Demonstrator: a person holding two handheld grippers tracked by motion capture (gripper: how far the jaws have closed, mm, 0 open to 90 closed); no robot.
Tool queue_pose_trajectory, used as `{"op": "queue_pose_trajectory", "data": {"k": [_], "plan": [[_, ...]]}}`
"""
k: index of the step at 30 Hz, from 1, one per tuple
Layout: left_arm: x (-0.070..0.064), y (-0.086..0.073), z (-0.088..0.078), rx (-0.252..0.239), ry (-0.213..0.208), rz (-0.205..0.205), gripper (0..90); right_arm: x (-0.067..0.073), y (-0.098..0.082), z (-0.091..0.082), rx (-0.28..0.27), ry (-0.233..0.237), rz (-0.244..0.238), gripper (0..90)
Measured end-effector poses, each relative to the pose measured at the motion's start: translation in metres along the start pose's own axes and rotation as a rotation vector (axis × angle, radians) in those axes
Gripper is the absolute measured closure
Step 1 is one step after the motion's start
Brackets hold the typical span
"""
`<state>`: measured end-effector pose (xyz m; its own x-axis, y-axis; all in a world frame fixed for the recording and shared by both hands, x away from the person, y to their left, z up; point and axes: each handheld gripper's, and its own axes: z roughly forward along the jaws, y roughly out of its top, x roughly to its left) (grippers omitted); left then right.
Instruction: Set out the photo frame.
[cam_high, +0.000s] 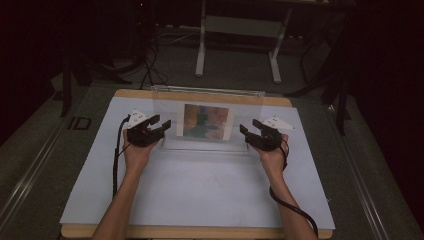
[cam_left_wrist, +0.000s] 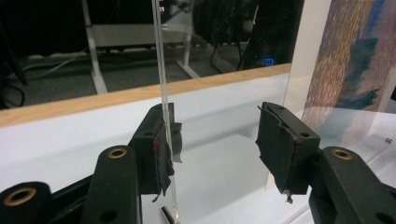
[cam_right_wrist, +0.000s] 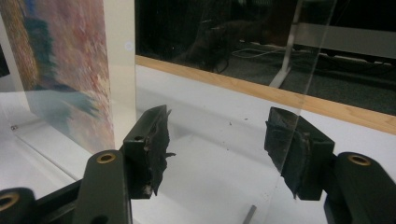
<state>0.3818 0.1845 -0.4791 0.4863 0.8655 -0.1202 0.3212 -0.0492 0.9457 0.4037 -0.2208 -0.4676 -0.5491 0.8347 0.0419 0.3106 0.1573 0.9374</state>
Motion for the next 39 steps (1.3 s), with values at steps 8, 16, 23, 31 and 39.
{"op": "queue_pose_trajectory", "data": {"k": [8,16,23,31,39], "plan": [[-0.011,-0.006,-0.011,0.009,0.008,0.017,46.5,0.004,-0.008,-0.013,0.005,0.008,0.005,39.3],[-0.017,-0.008,-0.020,0.019,0.011,0.024,46.4,0.008,-0.015,-0.020,0.013,0.017,0.017,39.3],[-0.018,-0.009,-0.025,0.021,0.006,0.018,46.3,0.013,-0.016,-0.026,0.014,0.021,0.010,39.9],[-0.018,-0.015,-0.029,0.005,-0.009,0.005,47.7,0.011,-0.022,-0.026,0.004,0.047,0.014,40.7],[-0.015,-0.019,-0.031,-0.005,-0.025,0.005,49.0,0.011,-0.024,-0.026,-0.006,0.054,0.007,40.8]]}}
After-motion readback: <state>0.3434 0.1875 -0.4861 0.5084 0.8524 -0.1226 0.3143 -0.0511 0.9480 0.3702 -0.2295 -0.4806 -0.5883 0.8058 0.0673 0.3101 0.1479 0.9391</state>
